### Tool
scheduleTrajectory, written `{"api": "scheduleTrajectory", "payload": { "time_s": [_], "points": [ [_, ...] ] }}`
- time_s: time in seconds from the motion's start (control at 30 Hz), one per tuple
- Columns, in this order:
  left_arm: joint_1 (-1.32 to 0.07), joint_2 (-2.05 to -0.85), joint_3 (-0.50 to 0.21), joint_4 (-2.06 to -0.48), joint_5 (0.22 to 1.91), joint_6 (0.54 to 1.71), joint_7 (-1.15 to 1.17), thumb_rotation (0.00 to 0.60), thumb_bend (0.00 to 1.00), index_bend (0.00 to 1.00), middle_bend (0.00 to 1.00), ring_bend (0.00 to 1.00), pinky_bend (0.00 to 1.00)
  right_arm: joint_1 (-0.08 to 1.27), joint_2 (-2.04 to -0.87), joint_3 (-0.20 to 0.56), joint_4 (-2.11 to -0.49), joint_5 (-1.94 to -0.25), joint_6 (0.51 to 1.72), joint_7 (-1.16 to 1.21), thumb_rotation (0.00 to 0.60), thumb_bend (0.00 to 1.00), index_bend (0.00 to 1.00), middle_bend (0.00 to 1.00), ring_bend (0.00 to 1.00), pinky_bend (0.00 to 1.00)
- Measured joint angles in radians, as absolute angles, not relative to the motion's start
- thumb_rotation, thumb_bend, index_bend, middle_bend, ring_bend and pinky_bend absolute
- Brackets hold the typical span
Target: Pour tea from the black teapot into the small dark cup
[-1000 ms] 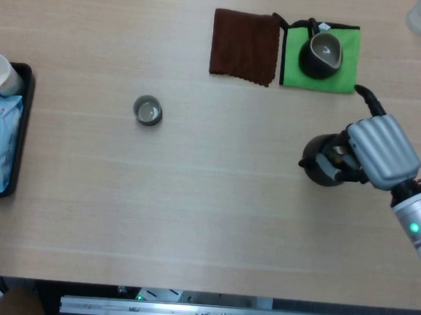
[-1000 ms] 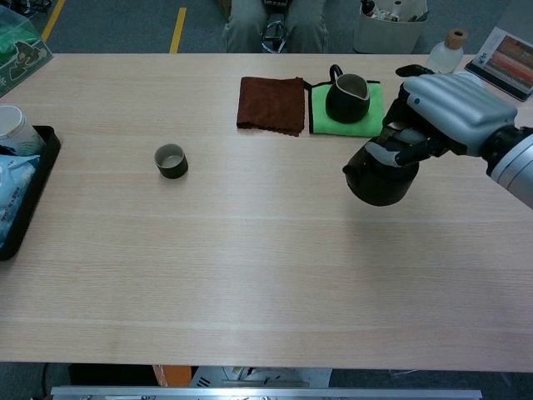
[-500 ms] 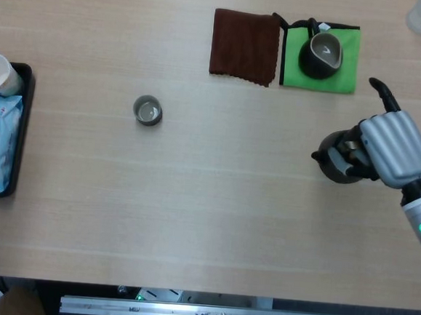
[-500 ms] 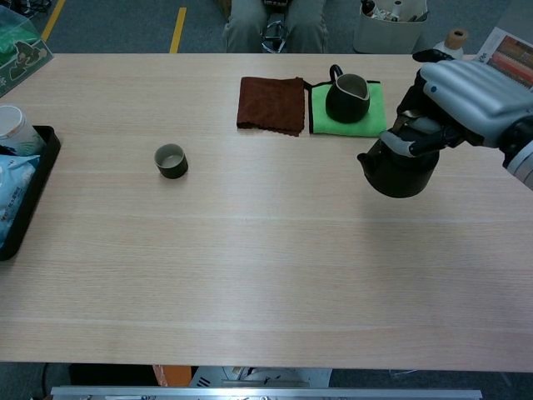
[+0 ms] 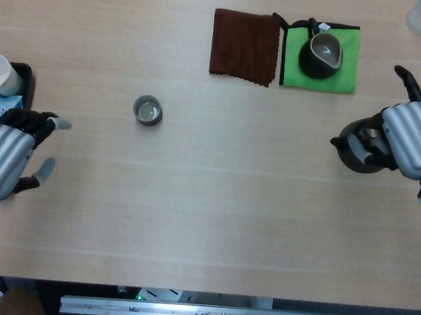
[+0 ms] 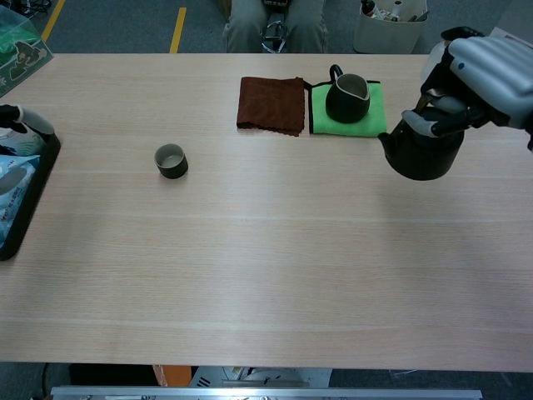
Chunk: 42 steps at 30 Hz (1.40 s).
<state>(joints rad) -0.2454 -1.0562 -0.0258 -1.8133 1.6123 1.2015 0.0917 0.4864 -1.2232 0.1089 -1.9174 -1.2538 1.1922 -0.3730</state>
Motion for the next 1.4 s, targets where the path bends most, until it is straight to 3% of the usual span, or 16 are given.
{"api": "scheduleTrajectory", "payload": {
  "time_s": [0.5, 0.9, 1.4],
  "points": [
    [-0.435, -1.213, -0.100, -1.706, 1.376, 0.960, 0.130, 0.600, 0.26, 0.24, 0.24, 0.24, 0.22, 0.483, -1.189, 0.129, -1.932, -1.216, 1.189, -0.374, 0.507, 0.34, 1.00, 0.96, 0.94, 0.00],
    [-0.550, -1.372, -0.153, -1.577, 1.068, 0.883, 0.341, 0.600, 0.23, 0.18, 0.14, 0.11, 0.14, 0.486, -1.171, 0.143, -1.954, -1.204, 1.193, -0.381, 0.514, 0.34, 1.00, 0.96, 0.94, 0.00],
    [-0.663, -1.532, -0.173, -1.442, 0.895, 0.875, 0.450, 0.600, 0.23, 0.15, 0.12, 0.10, 0.13, 0.489, -1.160, 0.153, -1.950, -1.199, 1.187, -0.356, 0.522, 0.34, 1.00, 0.96, 0.94, 0.00]
  ]
}}
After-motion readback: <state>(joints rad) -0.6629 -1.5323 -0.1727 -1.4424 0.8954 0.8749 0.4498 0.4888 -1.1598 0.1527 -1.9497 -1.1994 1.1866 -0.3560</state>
